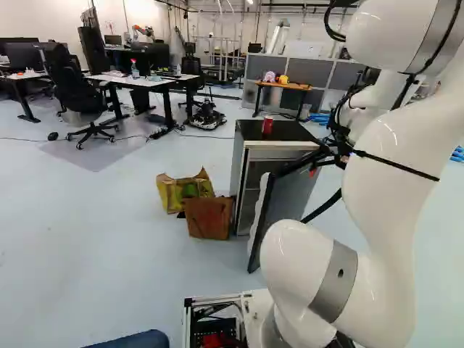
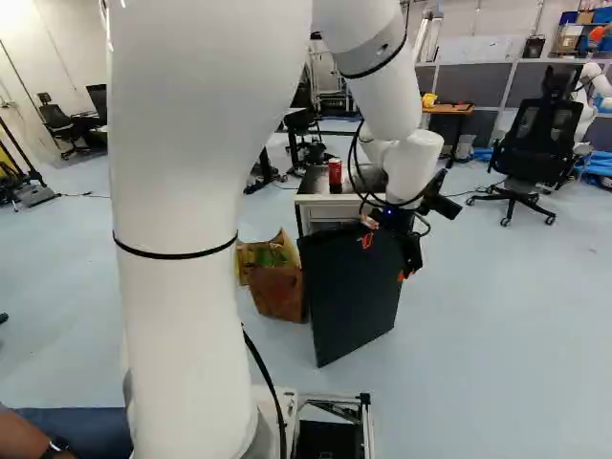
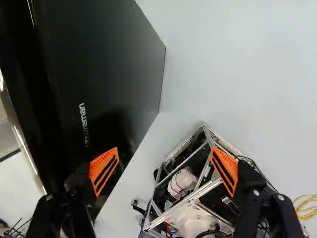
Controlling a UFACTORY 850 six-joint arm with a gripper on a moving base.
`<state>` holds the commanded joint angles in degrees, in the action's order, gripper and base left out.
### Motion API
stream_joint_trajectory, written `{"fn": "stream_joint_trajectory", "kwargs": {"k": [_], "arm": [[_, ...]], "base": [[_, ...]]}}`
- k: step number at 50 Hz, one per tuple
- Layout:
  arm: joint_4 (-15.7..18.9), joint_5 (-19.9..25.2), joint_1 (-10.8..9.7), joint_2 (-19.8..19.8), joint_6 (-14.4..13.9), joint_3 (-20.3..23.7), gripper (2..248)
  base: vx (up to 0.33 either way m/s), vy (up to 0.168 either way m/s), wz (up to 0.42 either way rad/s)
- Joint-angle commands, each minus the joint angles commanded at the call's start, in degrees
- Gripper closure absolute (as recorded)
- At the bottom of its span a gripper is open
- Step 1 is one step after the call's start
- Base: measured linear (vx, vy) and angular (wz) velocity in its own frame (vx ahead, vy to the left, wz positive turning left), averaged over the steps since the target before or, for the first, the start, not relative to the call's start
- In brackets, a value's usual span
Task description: Grab a drink from the fridge
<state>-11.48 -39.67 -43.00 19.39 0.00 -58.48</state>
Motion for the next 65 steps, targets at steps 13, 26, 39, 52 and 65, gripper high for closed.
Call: {"fn": "stream_joint_trajectory", "kwargs": {"k": [13, 26, 39, 52, 65], "arm": [[3.38, 0.00, 2.24, -1.54, 0.00, 2.12, 3], [7.49, 0.53, 4.83, -2.81, 0.00, 3.84, 3], [11.93, 1.84, 7.66, -3.96, 0.00, 5.38, 3], [16.29, 3.51, 10.57, -5.09, 0.00, 6.86, 3], [19.91, 5.23, 13.55, -6.18, 0.00, 8.26, 3]], "base": [[0.000, 0.000, 0.000], [0.000, 0.000, 0.000], [0.000, 0.000, 0.000], [0.000, 0.000, 0.000], [0.000, 0.000, 0.000]]}}
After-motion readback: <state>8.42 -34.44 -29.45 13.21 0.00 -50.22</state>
